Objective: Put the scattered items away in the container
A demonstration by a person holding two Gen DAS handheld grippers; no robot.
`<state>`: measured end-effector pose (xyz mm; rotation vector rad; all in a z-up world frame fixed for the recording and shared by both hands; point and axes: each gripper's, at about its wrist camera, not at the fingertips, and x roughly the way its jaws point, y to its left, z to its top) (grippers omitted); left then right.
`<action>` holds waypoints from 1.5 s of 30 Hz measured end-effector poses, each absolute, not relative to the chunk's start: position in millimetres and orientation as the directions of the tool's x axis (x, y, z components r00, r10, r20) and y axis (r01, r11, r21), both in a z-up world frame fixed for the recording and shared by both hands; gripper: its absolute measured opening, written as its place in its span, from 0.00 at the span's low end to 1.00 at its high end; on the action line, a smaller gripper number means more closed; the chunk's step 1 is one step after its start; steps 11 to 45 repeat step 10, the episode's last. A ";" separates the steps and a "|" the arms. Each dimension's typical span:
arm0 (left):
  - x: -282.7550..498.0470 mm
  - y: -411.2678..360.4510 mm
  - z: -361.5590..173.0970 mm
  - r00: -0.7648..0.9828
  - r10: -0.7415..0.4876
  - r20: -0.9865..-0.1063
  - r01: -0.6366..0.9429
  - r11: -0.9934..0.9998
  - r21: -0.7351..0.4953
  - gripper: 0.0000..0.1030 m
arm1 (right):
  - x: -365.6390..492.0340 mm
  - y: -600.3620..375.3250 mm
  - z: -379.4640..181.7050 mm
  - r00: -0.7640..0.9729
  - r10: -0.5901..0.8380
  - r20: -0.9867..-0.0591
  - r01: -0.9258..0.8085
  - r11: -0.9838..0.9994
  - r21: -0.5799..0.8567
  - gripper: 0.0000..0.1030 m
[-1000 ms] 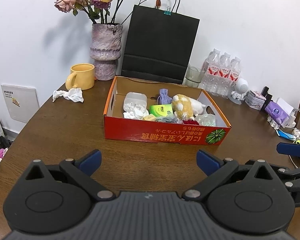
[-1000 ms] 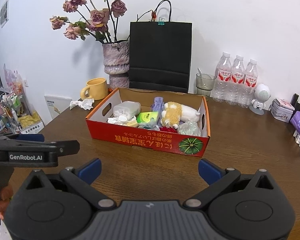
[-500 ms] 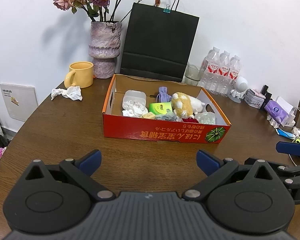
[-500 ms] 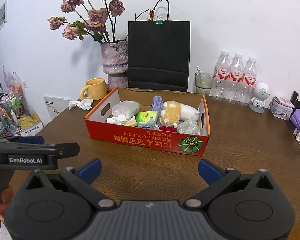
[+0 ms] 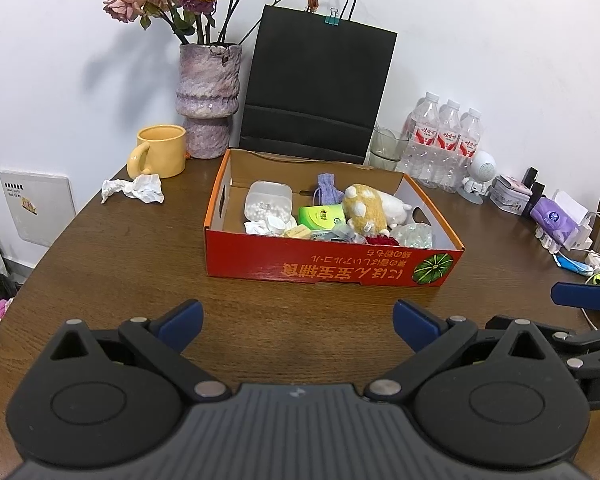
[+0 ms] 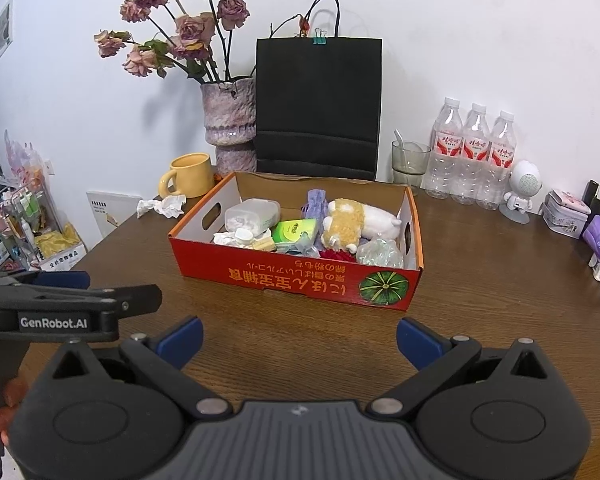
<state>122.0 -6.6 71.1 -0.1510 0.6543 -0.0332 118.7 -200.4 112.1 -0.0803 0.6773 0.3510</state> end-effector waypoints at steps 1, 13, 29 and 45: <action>122.6 -7.1 70.6 0.793 -0.077 -0.604 -0.016 0.989 -0.147 1.00 | 118.7 -200.4 112.1 0.723 0.291 -0.627 -0.343 0.938 0.040 1.00; 125.5 -9.1 65.4 0.784 -0.084 -0.615 -0.005 0.990 -0.142 1.00 | 120.6 -200.8 108.2 0.720 0.290 -0.630 -0.340 0.939 0.043 1.00; 125.5 -9.1 65.4 0.784 -0.084 -0.615 -0.005 0.990 -0.142 1.00 | 120.6 -200.8 108.2 0.720 0.290 -0.630 -0.340 0.939 0.043 1.00; 125.5 -9.1 65.4 0.784 -0.084 -0.615 -0.005 0.990 -0.142 1.00 | 120.6 -200.8 108.2 0.720 0.290 -0.630 -0.340 0.939 0.043 1.00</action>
